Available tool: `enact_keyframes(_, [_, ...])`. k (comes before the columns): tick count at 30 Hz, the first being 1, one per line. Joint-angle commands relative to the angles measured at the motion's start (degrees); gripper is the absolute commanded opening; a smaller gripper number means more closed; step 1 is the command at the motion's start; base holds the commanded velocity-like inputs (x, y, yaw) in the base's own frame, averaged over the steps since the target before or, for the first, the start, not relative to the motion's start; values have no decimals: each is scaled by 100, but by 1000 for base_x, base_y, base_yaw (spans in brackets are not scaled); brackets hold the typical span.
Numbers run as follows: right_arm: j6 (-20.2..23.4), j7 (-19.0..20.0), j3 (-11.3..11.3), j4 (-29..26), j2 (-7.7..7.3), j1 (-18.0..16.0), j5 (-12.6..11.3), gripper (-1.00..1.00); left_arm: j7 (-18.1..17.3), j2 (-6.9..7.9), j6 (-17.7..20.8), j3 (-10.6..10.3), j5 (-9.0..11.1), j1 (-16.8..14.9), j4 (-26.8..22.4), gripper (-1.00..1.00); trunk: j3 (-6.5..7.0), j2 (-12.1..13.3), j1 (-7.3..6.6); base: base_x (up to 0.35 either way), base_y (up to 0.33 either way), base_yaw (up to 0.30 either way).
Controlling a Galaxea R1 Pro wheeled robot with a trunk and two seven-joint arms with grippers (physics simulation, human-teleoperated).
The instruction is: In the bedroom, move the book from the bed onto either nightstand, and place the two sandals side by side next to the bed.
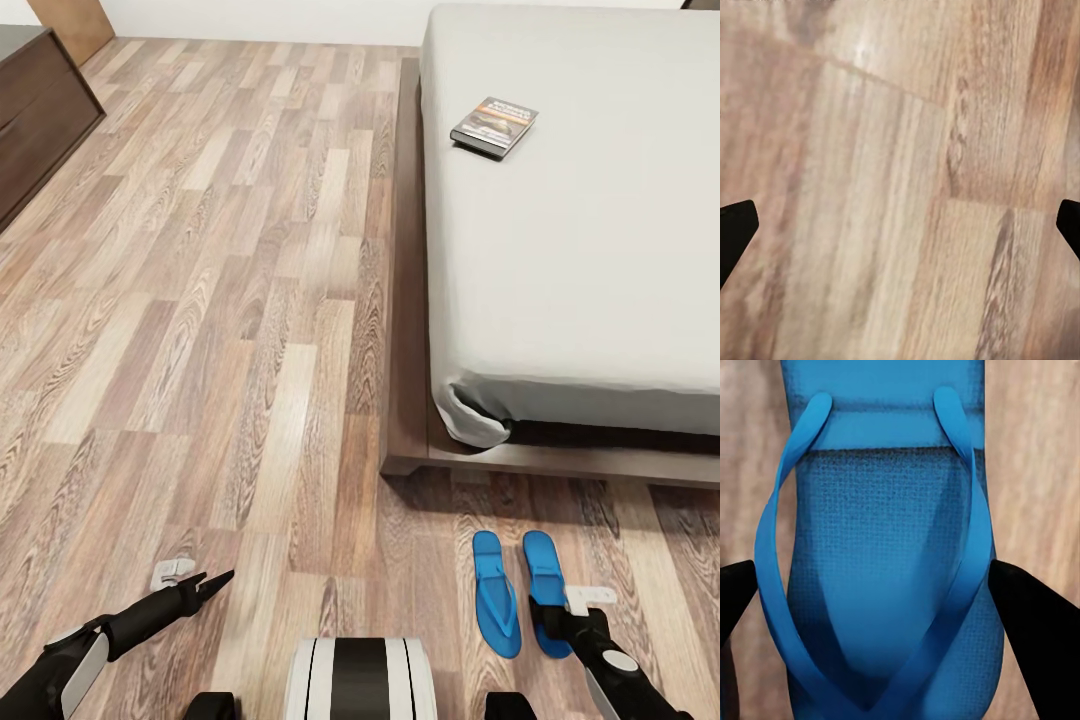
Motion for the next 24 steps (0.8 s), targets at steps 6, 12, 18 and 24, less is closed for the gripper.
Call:
enact_keyframes(6, [-44,41,-47,7,5,5,60,-100,-23,0,58,7,40,-3,1,100,-3,-1,-1,0,0,0])
enact_keyframes(12, [-37,41,-55,4,12,6,60,-100,-23,0,56,7,40,-1,1,100,-47,-4,4,0,0,0])
enact_keyframes(18, [-37,36,-84,3,14,1,68,-100,-23,0,57,7,40,-1,1,100,-180,-12,20,0,0,0])
enact_keyframes(24, [-36,33,-98,3,14,1,77,-100,-28,0,54,7,40,-1,1,100,-202,-13,22,0,0,0])
